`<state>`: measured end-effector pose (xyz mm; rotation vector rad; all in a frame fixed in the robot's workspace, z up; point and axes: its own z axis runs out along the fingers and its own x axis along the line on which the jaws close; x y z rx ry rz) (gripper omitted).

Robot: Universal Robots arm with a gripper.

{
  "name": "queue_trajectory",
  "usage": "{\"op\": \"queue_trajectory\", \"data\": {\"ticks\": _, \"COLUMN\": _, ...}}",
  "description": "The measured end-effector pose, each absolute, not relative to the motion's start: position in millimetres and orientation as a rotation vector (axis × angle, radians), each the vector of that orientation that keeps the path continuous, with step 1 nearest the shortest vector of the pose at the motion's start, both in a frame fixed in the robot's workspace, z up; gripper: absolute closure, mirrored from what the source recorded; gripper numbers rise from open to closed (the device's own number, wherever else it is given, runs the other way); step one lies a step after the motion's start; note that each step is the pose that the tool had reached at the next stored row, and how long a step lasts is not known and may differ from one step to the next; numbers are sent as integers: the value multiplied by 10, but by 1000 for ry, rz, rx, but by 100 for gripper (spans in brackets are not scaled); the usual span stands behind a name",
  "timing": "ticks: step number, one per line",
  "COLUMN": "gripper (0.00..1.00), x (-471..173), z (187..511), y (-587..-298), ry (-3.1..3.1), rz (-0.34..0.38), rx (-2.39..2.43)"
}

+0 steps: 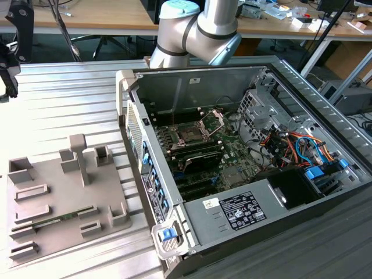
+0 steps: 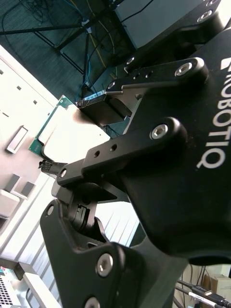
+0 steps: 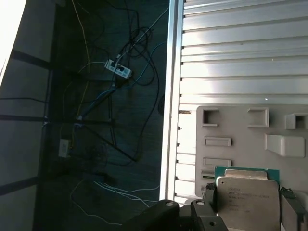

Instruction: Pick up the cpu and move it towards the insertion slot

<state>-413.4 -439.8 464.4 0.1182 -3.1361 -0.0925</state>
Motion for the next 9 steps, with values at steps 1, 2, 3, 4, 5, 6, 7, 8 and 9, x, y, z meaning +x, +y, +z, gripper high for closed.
{"op": "queue_trajectory", "data": {"ticks": 1, "gripper": 45, "x": -4125, "z": 4644, "y": -4398, "ry": -3136, "rz": -92, "rx": 118}}
{"op": "queue_trajectory", "data": {"ticks": 2, "gripper": 45, "x": -4114, "z": 4644, "y": -4398, "ry": -3136, "rz": -92, "rx": 118}}
{"op": "queue_trajectory", "data": {"ticks": 3, "gripper": 45, "x": -4104, "z": 4643, "y": -4398, "ry": -3136, "rz": -93, "rx": 118}}
{"op": "queue_trajectory", "data": {"ticks": 4, "gripper": 45, "x": -4097, "z": 4644, "y": -4398, "ry": -3136, "rz": -92, "rx": 118}}
{"op": "queue_trajectory", "data": {"ticks": 5, "gripper": 45, "x": -4092, "z": 4644, "y": -4398, "ry": -3136, "rz": -93, "rx": 118}}
{"op": "queue_trajectory", "data": {"ticks": 6, "gripper": 45, "x": -4086, "z": 4644, "y": -4398, "ry": -3136, "rz": -93, "rx": 118}}
{"op": "queue_trajectory", "data": {"ticks": 7, "gripper": 45, "x": -4077, "z": 4644, "y": -4398, "ry": -3136, "rz": -92, "rx": 118}}
{"op": "queue_trajectory", "data": {"ticks": 8, "gripper": 45, "x": -4073, "z": 4644, "y": -4398, "ry": -3136, "rz": -93, "rx": 118}}
{"op": "queue_trajectory", "data": {"ticks": 9, "gripper": 45, "x": -4066, "z": 4644, "y": -4398, "ry": -3136, "rz": -92, "rx": 118}}
